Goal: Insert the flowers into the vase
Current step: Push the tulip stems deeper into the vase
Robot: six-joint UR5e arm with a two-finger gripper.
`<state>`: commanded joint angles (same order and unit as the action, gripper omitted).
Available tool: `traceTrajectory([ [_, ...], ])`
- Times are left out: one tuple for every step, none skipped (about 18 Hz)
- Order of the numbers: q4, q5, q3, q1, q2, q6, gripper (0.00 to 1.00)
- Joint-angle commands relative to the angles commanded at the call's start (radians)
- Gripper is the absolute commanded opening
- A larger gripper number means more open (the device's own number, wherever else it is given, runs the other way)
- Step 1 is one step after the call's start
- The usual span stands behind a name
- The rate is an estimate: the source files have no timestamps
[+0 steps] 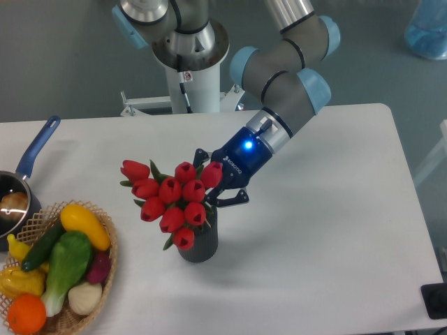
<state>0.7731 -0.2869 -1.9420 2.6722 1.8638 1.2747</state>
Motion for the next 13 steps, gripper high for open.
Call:
traceTrajectory([
  [0.0, 0.0, -0.005, 0.002, 0.0, 0.002, 0.23],
  [0.0, 0.0, -0.005, 0.002, 0.0, 0.003, 0.23],
  [0.0, 0.0, -0.005, 0.003, 0.0, 0.008, 0.23],
  [0.0, 0.0, -0.006, 0.005, 0.0, 0.012, 0.23],
  [0.0, 0.0, -0.009, 0.006, 0.0, 0.014, 0.23],
  [0.0, 0.0, -0.018, 0.006, 0.0, 0.018, 0.23],
  [0.0, 0.0, -0.028, 0.006, -0.002, 0.028, 0.23],
  [0.0, 0.0, -0.032, 0.008, 0.0, 0.038, 0.23],
  [0.0, 0.0, -0.035, 0.009, 0.0, 0.049, 0.23],
  [0.0, 0.0, -0.037, 0.009, 0.0, 0.061, 0.23],
  [0.0, 0.002, -0.04, 0.009, 0.0, 0.072, 0.23],
  [0.0, 0.0, -0.041, 0.009, 0.0, 0.081, 0.23],
  [0.0, 0.002, -0.048, 0.011, 0.0, 0.086, 0.23],
])
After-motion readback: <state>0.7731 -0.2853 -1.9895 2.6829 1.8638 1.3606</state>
